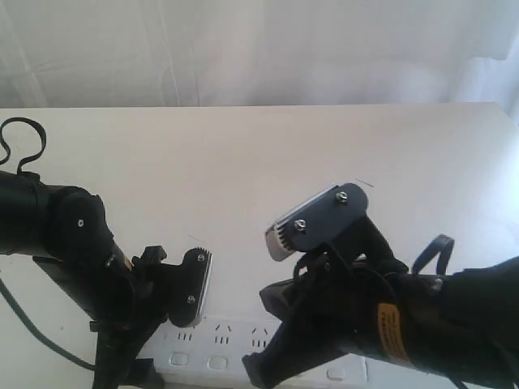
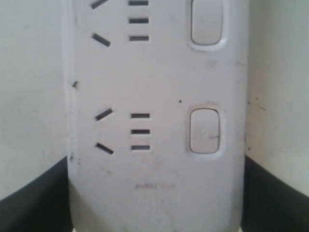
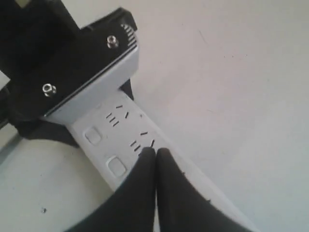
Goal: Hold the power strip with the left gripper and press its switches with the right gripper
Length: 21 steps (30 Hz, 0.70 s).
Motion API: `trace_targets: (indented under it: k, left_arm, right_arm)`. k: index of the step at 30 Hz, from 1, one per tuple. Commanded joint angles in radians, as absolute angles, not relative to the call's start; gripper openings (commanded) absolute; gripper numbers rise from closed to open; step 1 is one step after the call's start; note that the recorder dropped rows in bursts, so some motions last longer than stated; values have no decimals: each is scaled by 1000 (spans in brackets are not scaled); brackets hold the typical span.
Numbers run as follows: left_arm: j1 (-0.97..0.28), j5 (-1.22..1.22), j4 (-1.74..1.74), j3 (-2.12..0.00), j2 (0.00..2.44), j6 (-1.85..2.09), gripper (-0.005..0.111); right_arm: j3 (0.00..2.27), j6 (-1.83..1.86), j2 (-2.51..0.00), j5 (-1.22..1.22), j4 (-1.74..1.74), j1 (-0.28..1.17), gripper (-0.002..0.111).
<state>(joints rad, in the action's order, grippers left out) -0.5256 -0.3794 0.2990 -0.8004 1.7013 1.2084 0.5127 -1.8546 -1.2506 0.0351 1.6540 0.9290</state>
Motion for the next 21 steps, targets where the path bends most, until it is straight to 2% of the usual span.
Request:
trace_targets:
  k: [1,21]
  left_arm:
    - [-530,-458,230,-769,1734,1230,0]
    - [-530,-411,232,-769,1734,1178,0]
  right_arm:
    - [451,-1845,-1251,102,1646,925,0]
    - [491,-1837,-1527,29,1655,925,0]
